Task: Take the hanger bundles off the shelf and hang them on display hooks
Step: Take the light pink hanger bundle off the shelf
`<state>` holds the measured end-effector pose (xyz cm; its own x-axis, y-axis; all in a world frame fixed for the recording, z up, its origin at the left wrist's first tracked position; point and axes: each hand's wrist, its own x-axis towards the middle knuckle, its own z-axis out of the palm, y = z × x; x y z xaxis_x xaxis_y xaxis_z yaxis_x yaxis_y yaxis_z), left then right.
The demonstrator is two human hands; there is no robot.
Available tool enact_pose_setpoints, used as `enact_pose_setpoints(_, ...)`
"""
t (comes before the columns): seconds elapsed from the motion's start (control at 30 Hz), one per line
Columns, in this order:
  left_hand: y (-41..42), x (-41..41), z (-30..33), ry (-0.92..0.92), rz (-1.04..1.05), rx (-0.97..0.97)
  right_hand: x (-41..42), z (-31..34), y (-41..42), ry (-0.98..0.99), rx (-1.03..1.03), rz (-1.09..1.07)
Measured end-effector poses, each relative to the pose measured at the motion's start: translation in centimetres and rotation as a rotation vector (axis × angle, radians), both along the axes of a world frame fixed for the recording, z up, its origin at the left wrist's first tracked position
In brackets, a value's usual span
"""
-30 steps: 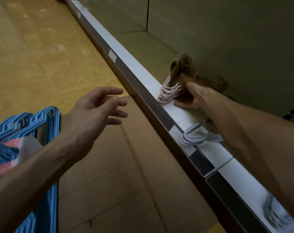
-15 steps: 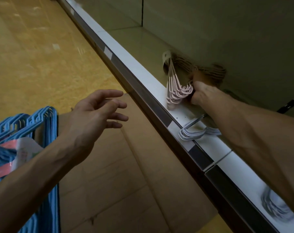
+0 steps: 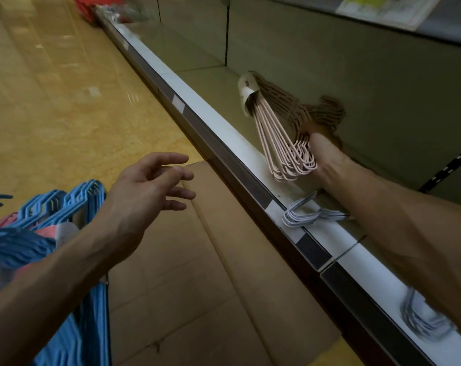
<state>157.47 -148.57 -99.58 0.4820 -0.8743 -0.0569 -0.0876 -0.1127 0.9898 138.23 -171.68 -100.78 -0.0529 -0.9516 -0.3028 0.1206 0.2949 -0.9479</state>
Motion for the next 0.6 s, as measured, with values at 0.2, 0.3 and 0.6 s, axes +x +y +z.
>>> enact_pose_setpoints(0.2,0.8,1.2,1.0,0.014,0.107,-0.011,-0.4,1.8,4.6,0.012,-0.003,0.28)
enact_pose_setpoints(0.3,1.4,2.0,1.5,0.073,0.194,-0.008,0.3,3.0,7.9,-0.007,-0.036,0.362)
enact_pose_setpoints(0.6,3.9,4.5,3.8,0.235,0.445,-0.051,2.4,3.7,13.2,-0.053,-0.011,0.786)
